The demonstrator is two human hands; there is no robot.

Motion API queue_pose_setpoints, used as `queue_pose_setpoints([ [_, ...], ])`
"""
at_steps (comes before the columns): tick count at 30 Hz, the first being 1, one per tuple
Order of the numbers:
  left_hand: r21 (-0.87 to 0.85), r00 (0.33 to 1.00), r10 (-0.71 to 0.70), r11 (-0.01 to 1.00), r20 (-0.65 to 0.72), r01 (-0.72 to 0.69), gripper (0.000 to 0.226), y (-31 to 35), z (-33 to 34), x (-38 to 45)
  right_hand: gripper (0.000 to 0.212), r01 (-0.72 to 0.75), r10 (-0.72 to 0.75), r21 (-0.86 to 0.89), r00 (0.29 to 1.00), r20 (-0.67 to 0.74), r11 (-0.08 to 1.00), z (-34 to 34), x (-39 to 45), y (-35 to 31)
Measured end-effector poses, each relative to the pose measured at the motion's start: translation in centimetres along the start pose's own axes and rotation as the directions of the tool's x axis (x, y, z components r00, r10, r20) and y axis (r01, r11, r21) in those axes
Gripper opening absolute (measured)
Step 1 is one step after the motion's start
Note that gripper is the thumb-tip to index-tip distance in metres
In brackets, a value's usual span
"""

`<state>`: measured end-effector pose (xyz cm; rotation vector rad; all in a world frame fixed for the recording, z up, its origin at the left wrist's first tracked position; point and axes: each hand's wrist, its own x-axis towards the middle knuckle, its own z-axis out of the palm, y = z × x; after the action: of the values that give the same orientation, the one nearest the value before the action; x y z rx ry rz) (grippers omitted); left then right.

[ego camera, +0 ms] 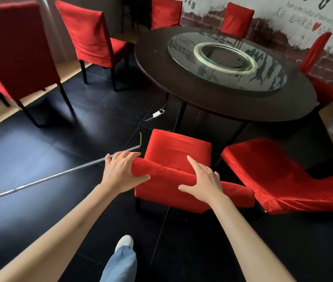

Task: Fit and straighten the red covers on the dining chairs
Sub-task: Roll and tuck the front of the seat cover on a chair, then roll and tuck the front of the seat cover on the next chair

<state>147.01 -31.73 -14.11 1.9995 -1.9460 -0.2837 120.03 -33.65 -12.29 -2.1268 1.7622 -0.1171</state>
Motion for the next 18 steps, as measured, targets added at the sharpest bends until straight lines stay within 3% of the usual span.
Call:
queue_pose_setpoints([
  [10, -0.021, 0.973, -0.195, 0.981, -0.127, 0.194, 0.073, -8.4, -3.7, -0.5, 0.097, 0.205, -0.204, -0.011, 0.977, 0.055, 0.979, 1.0, 6.2, -9.0],
  [18, -0.057, 0.910, -0.341, 0.940, -0.235, 0.337, 0.070, -20.1, -9.2, 3.5, 0.093, 0.351, -0.349, -0.026, 0.934, 0.072, 0.936, 2.7, 15.3, -21.5],
])
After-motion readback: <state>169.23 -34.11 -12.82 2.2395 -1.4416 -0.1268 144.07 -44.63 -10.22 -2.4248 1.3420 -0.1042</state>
